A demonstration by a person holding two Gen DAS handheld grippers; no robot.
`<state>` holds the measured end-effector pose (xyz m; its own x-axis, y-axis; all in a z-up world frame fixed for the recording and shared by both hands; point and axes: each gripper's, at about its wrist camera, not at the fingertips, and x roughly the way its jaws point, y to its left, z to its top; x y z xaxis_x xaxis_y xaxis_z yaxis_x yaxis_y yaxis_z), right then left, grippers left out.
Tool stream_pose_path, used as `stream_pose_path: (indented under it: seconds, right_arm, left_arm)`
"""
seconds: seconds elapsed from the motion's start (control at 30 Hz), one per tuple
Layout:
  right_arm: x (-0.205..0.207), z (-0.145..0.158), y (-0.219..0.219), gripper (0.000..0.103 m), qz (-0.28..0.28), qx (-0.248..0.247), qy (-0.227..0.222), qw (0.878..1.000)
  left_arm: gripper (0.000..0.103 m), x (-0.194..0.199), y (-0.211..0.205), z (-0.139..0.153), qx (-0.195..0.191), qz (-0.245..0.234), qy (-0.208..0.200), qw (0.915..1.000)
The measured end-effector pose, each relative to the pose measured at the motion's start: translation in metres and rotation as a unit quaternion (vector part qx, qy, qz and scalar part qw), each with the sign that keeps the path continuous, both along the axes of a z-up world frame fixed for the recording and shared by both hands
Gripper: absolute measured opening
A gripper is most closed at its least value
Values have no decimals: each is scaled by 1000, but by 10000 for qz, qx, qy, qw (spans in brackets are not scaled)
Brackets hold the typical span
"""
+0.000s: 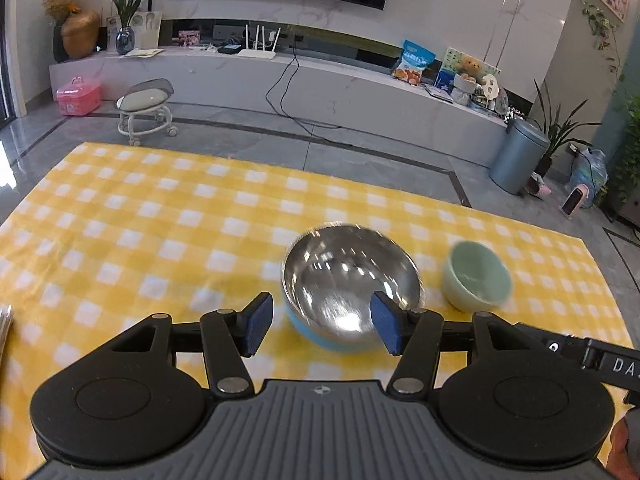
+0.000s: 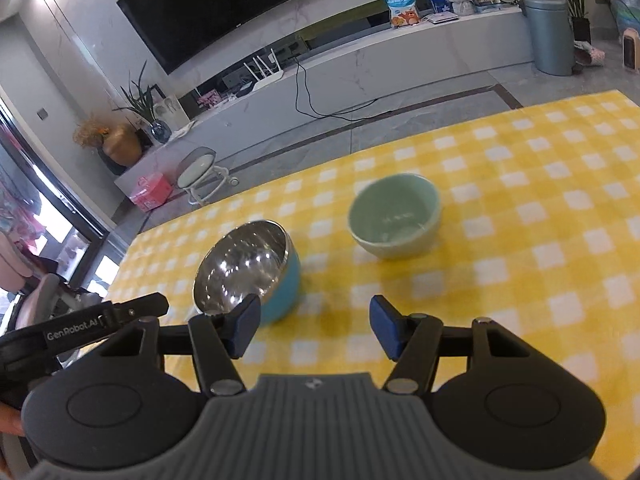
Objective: Organize plates and bowls
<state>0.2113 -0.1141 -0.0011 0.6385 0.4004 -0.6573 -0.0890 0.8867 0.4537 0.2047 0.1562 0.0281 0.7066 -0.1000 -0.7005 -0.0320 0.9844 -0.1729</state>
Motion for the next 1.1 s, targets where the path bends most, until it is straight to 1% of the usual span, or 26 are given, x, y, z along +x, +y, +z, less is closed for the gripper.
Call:
stream_pose_path:
  seconds: [0.17,0.3,0.43,0.5,0.57,0.6,0.67,0.7,0.73,0.8,0.83,0.87,0.9,1.0,1.1]
  right_arm:
    - [30,-13,32,61,-14,-122,110,9999]
    - [54,-29,52,60,-17,-300,266,9992]
    - [71,-41,66,57,49,-339,403,9986]
    - [76,-45,70,56,83,-318,422,9986]
    - [81,-50,73,50,98,-355,510,9980]
    - [84,-53,75,46,105,-356,561,9977]
    - [89,-59,76,39,109,-330,650,9973]
    - [90,-62,76,34,114,-330,682,9971]
    - [92,-63,77,30,119,-337,697,9969]
    - [94,-66,78,22,145,-344,699,9969]
    - [95,-66,77,20,158,-312,690,9970]
    - [95,-67,77,20,159,-291,674,9972]
    - [94,-66,78,19,158,-306,660,9972]
    - [93,-65,79,18,157,-355,655,9971]
    - [93,-65,78,15,106,-372,718,9967]
  left_arm:
    - [66,30,8,-18,-68,-50,18,10000]
    - [66,51,16,-38,-204,154,225,9994]
    - [64,60,19,-54,-189,229,396,9988]
    - [60,63,19,-60,-189,190,454,9986]
    - [51,67,19,-66,-196,195,543,9981]
    - [49,68,19,-68,-210,209,568,9979]
    - [38,71,19,-71,-249,220,622,9975]
    - [35,71,18,-72,-250,211,632,9975]
    - [29,72,17,-73,-240,205,629,9975]
    - [26,73,16,-73,-220,186,620,9977]
    - [22,73,16,-73,-237,179,616,9977]
    - [16,73,15,-73,-260,162,617,9976]
    - [12,73,14,-73,-273,138,617,9976]
    - [12,74,11,-72,-223,133,609,9978]
    - [11,73,11,-69,-268,125,591,9978]
